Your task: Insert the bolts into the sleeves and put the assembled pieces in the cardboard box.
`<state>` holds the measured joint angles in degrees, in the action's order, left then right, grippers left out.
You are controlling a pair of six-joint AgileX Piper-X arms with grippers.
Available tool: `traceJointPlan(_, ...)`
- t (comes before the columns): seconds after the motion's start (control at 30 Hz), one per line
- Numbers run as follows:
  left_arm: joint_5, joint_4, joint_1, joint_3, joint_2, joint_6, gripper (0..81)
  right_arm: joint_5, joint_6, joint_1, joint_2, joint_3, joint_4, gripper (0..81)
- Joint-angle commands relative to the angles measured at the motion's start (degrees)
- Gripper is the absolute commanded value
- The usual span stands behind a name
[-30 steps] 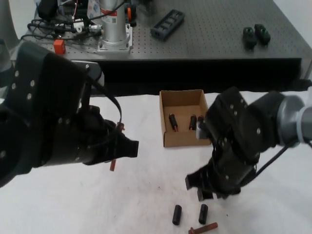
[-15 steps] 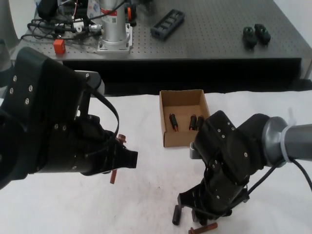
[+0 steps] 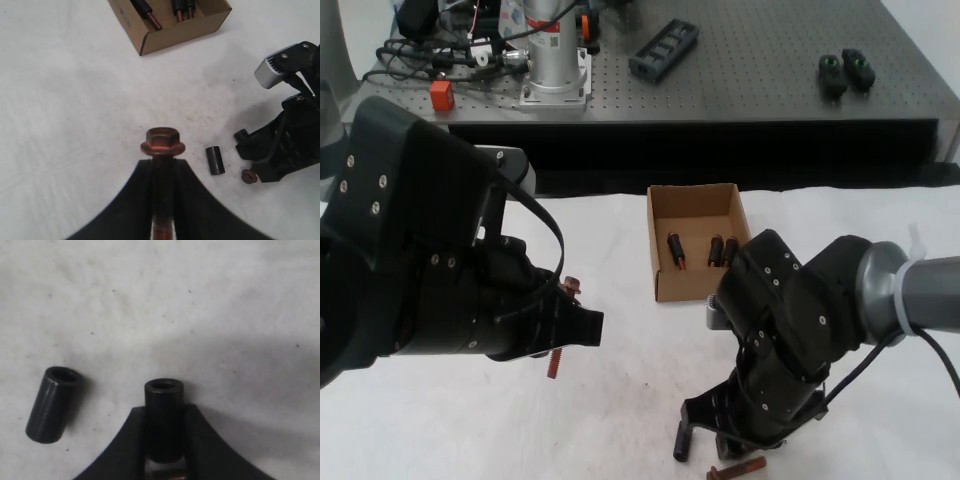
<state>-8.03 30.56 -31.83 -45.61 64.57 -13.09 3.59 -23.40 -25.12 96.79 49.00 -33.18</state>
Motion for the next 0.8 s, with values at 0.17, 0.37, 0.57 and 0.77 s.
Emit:
traceJointPlan(0.17,-11.7,-3.9,0.2,0.0,-0.6,-0.6,0.6,0.9,0.3,0.0,-1.9,0.0,6.6,1.8)
traceJointPlan(0.37,-26.2,-21.0,0.2,3.3,-0.6,-4.0,0.6,1.3,6.0,1.6,-15.0,-2.3,11.3,2.0)
traceJointPlan(0.57,-29.1,-44.3,0.2,7.1,-0.6,-15.1,0.6,10.5,10.1,5.1,-34.1,-11.6,11.7,2.0)
traceJointPlan(0.77,-32.3,-58.9,0.2,8.0,2.3,-24.6,0.6,30.1,4.0,2.1,-46.8,-27.4,31.2,2.0)
